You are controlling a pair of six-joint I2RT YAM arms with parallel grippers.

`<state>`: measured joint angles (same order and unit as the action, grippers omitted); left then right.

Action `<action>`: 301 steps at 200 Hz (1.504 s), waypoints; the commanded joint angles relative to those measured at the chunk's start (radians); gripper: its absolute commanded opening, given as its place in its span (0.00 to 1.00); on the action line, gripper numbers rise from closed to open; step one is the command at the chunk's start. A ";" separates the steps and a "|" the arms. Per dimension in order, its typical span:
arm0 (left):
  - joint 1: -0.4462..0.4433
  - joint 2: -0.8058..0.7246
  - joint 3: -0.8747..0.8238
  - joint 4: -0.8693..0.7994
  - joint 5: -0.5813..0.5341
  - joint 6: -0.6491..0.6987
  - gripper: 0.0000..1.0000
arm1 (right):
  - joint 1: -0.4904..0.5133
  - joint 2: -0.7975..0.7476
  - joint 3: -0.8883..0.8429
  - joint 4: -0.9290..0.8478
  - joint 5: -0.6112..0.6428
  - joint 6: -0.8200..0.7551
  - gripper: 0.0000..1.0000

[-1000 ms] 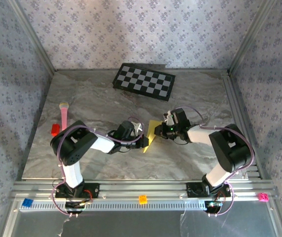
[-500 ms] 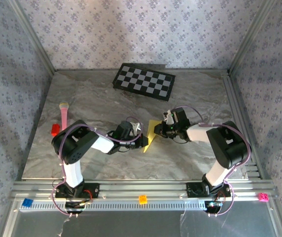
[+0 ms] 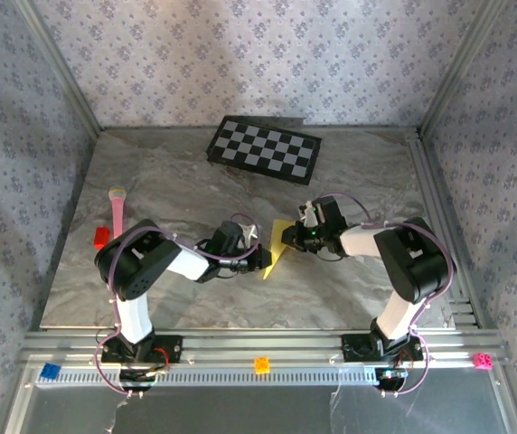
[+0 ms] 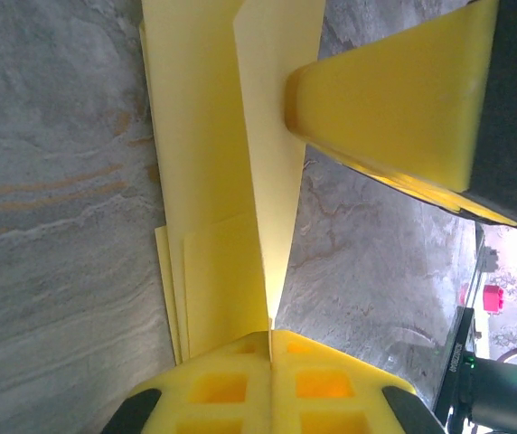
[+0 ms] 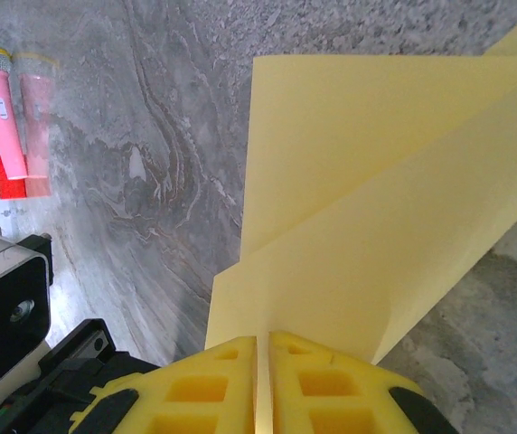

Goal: Fold a paper plane with a square sheet of paper (pick it up from the middle)
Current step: Fold the wing for the fifth time at the center of the table.

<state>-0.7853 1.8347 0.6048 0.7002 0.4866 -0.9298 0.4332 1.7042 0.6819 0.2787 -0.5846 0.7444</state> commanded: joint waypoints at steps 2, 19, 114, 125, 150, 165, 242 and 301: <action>0.007 0.049 -0.010 -0.081 -0.043 0.003 0.00 | -0.007 0.022 0.022 0.009 0.001 0.009 0.13; 0.006 0.049 -0.010 -0.086 -0.044 0.002 0.00 | -0.008 0.030 0.021 0.016 0.001 0.015 0.13; 0.007 0.017 -0.013 -0.133 -0.012 0.047 0.15 | -0.010 0.091 0.021 -0.033 0.041 0.020 0.14; 0.006 0.003 -0.012 -0.157 -0.004 0.062 0.17 | -0.009 0.099 0.024 -0.037 0.042 0.022 0.14; 0.000 -0.023 -0.007 -0.197 0.023 0.088 0.18 | -0.008 0.107 0.032 -0.058 0.051 0.023 0.14; -0.009 -0.045 -0.010 -0.221 0.027 0.100 0.18 | -0.008 0.110 0.036 -0.059 0.047 0.023 0.14; -0.020 -0.046 0.003 -0.263 -0.005 0.111 0.00 | 0.003 0.062 0.054 -0.070 0.026 0.018 0.18; -0.020 -0.064 -0.062 -0.213 -0.047 0.068 0.00 | -0.014 -0.069 0.013 -0.130 0.057 -0.026 0.22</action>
<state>-0.7952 1.7744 0.6071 0.5514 0.4850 -0.8387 0.4294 1.7226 0.7216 0.2077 -0.5728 0.7593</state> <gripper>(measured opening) 0.062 0.212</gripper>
